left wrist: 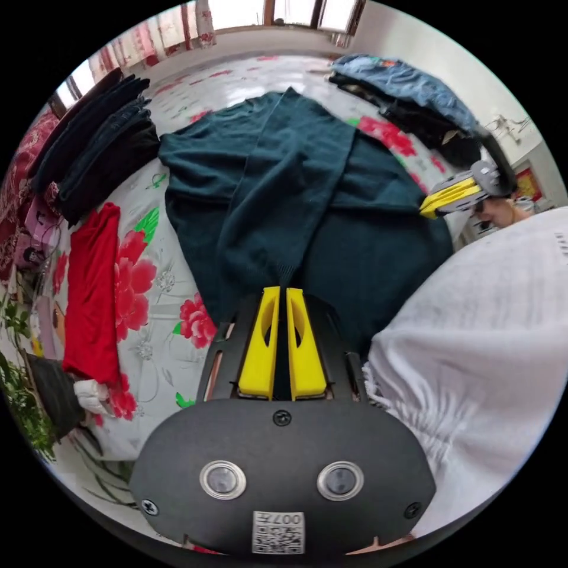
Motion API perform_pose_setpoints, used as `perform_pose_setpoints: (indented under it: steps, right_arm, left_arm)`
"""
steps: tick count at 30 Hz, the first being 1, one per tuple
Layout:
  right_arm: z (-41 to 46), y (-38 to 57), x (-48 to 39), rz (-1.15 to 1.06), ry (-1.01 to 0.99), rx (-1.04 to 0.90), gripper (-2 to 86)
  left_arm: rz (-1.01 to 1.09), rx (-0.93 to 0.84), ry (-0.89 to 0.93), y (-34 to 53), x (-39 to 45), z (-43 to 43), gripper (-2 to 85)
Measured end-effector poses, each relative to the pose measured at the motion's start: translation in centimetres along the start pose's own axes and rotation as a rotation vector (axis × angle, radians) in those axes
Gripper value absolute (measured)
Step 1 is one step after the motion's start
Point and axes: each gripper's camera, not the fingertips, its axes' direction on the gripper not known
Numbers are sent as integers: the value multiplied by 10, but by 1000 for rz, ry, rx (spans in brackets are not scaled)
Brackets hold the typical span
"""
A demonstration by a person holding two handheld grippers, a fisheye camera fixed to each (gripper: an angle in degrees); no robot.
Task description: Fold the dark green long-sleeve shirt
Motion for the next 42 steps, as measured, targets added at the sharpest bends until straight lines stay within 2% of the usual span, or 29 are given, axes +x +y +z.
perform_pose_setpoints:
  steps: [3,9,12,16,19,24,26,29,31,33,36,39,42]
  right_arm:
    - [-4,24,4,100,27,25,42]
    - [-25,101,35,418,-61,147,82]
    - [-18,133,46,519,-62,103,87]
    - [2,147,50,548,-119,11,83]
    - [25,141,53,509,-249,-67,69]
    - [33,134,71,446,-246,-164,20]
    - [22,139,79,430,-316,-95,10]
    - [-14,145,101,449,-419,82,4]
    - [-40,147,121,466,-535,224,3]
    - [-74,144,152,492,-618,409,3]
    - [-112,127,194,586,-623,600,7]
    - [-138,111,225,682,-587,795,21]
    - [-141,99,238,732,-493,768,34]
  left_arm:
    - [-113,62,108,26,-11,-2,20]
    - [-357,28,5,86,-30,-1,68]
    - [-432,-11,0,111,-41,4,93]
    - [-463,-105,-4,117,-50,24,116]
    - [-496,-229,-35,105,-57,50,117]
    - [-363,-345,-87,91,-72,66,68]
    - [-323,-290,-17,96,-84,64,14]
    - [-398,-205,265,100,-120,59,-1]
    - [-469,34,493,99,-159,38,-4]
    - [-524,184,607,95,-194,27,-3]
    - [-606,359,658,71,-254,20,7]
    - [-697,489,608,39,-299,18,45]
    - [-819,511,546,28,-327,24,79]
